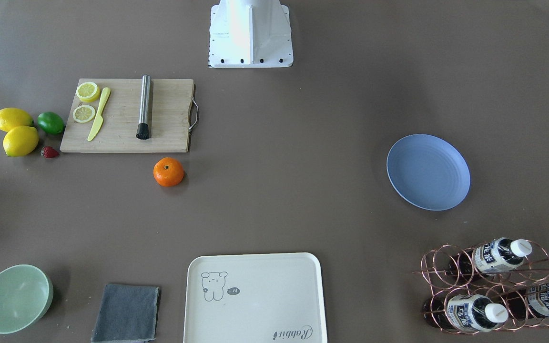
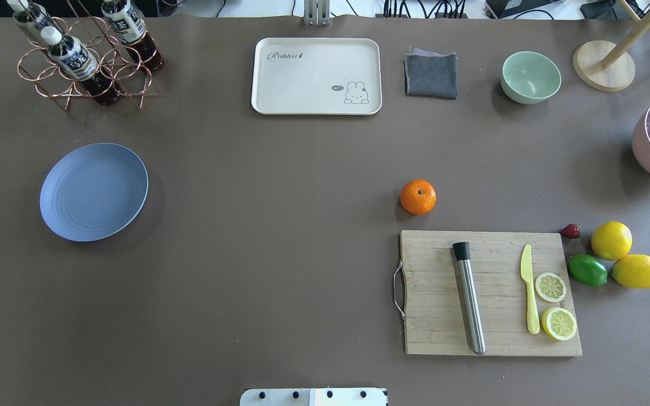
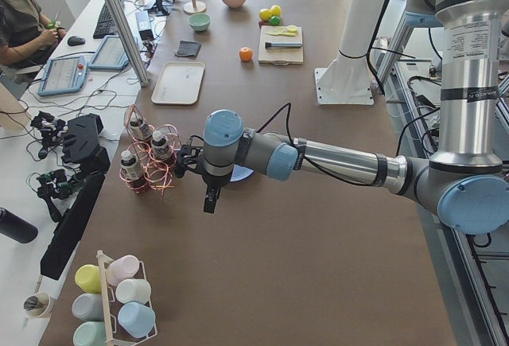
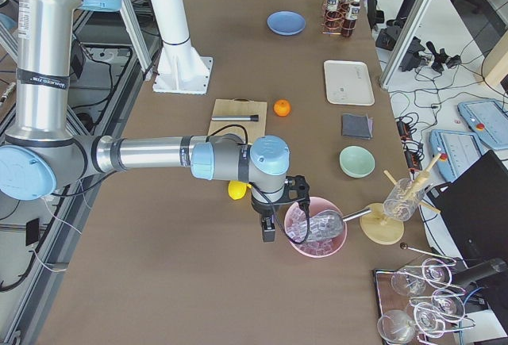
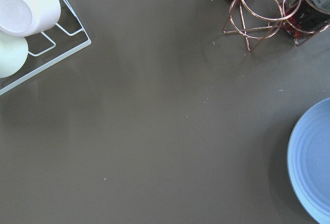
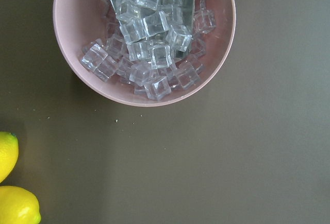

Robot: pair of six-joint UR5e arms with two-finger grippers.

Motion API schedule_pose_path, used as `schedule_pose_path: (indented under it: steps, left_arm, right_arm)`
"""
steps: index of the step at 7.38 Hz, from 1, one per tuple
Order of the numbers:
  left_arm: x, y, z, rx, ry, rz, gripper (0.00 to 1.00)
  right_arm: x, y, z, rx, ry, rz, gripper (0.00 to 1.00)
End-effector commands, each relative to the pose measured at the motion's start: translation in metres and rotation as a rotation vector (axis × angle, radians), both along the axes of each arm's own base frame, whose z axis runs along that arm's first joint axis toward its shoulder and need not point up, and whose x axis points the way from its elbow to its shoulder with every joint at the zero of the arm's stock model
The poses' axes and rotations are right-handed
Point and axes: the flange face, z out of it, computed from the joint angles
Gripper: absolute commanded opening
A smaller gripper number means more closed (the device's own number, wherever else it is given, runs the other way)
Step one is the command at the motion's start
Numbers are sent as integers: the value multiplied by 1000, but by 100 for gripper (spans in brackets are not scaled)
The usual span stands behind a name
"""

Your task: Pick orange to plate

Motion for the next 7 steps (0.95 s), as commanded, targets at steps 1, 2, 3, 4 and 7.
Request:
schedule_pose_path:
  steps: [1, 2, 3, 4, 7]
  left_arm:
    - [1, 1, -1, -3, 6, -1, 97]
    - [5, 1, -2, -2, 9, 8, 98]
    - [9, 5, 3, -2, 8, 21, 98]
    - [29, 6, 5, 2, 13, 59, 98]
    - [43, 13, 11, -35, 22, 60, 97]
  right_arm:
    - [0, 0, -1, 1, 0, 0, 100]
    - [0, 0, -1, 1, 0, 0, 100]
    - [0, 0, -1, 2, -2, 0, 100]
    - [0, 0, -1, 1, -3, 1, 100]
    - [-2, 3, -6, 8, -21, 0, 100]
